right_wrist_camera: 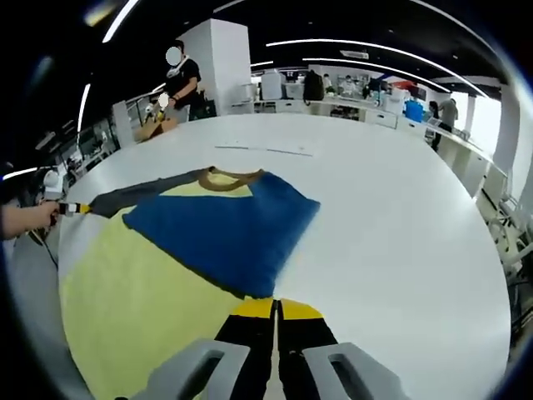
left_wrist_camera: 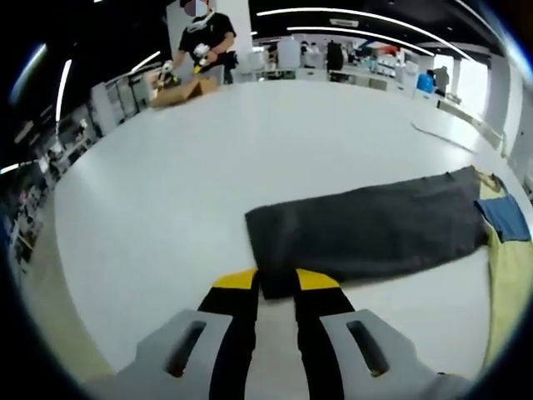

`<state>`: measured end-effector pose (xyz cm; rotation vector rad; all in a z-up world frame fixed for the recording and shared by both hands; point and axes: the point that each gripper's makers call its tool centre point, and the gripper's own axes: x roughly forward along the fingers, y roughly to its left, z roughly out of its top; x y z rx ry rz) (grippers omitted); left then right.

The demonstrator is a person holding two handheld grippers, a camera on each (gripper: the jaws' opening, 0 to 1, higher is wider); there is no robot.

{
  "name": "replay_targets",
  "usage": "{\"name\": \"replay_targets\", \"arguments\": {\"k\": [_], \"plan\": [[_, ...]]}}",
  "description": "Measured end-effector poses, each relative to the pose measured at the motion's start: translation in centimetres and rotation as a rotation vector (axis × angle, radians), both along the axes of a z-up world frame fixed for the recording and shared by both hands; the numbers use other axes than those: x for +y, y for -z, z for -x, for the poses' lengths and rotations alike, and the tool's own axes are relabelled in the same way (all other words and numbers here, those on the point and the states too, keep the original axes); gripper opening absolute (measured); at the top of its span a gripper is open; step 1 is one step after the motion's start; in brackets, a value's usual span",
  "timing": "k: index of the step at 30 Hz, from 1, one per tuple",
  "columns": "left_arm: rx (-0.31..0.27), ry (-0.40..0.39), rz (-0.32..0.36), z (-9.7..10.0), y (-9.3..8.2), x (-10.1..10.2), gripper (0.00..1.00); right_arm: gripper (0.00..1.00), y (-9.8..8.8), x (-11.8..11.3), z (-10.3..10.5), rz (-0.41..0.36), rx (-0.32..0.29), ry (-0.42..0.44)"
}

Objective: Fold the garment on the visible template until the final outline fits inside the template.

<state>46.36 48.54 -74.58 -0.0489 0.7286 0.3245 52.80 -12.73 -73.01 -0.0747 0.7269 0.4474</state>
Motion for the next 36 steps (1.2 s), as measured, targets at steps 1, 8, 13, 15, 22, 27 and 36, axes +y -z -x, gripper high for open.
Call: {"name": "replay_targets", "arguments": {"k": [1, 8, 13, 15, 22, 27, 36], "plan": [[-0.003, 0.004, 0.002, 0.0, 0.0, -0.1, 0.18, 0.0, -0.1, 0.0, 0.0, -0.008, 0.0, 0.008], [-0.019, 0.021, 0.01, 0.0, -0.1, -0.2, 0.29, 0.24, -1.3, 0.9, 0.0, -0.033, -0.025, -0.015], [-0.023, 0.016, 0.026, 0.1, 0.0, -0.3, 0.33, 0.39, -2.3, 2.0, 0.3, -0.09, -0.028, -0.046], [-0.029, 0.021, 0.026, 0.2, -0.1, -0.2, 0.34, 0.44, -2.8, 2.4, 0.5, -0.091, -0.041, -0.065], [-0.035, 0.044, 0.034, 0.2, -0.2, -0.7, 0.35, 0.65, -4.1, 3.7, 1.3, -0.104, -0.055, -0.138], [-0.042, 0.04, 0.045, 0.2, -0.5, -0.6, 0.34, 0.76, -5.0, 4.3, 1.8, -0.118, -0.074, -0.182], [-0.052, 0.044, 0.069, 0.4, -0.6, -0.8, 0.35, 0.94, -6.4, 5.6, 2.9, -0.149, -0.113, -0.254]]}}
